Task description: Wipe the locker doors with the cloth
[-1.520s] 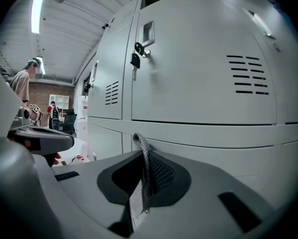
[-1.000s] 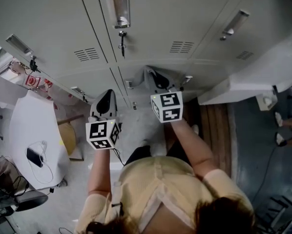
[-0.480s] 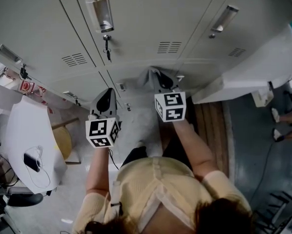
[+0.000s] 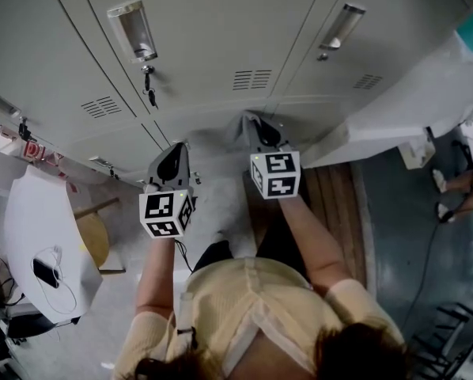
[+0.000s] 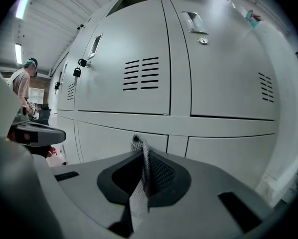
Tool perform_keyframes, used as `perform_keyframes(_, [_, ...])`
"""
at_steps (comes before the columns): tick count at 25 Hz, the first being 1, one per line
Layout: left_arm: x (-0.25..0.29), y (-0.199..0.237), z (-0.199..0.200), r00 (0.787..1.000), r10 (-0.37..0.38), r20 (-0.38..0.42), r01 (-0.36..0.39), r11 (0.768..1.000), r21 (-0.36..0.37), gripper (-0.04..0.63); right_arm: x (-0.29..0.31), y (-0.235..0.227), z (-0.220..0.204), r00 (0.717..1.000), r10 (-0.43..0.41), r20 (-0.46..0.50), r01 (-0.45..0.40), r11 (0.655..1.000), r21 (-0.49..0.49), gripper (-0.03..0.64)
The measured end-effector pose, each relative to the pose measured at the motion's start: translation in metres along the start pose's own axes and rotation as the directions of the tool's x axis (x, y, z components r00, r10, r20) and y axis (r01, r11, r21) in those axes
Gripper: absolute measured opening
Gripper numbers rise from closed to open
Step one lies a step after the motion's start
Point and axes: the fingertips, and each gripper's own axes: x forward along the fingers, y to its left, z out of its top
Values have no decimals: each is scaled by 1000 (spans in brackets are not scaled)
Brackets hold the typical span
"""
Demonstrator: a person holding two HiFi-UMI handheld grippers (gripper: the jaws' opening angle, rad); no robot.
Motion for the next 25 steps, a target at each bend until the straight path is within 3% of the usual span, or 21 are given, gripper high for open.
perform_keyframes(8, [11, -16, 0, 1000, -18, 1, 17, 1000, 24, 2, -10, -15, -10, 999, -17, -30, 17, 1000, 19, 15])
perform_keyframes(19, [-22, 23, -10, 998, 60, 10, -60, 998, -28, 2, -27, 60, -3, 978, 204, -41, -204, 979, 1, 15])
perform_keyframes(25, [-47, 49, -18, 993, 116, 12, -115, 992, -42, 2, -21, 100, -9, 960, 276, -55, -277, 961, -16, 15])
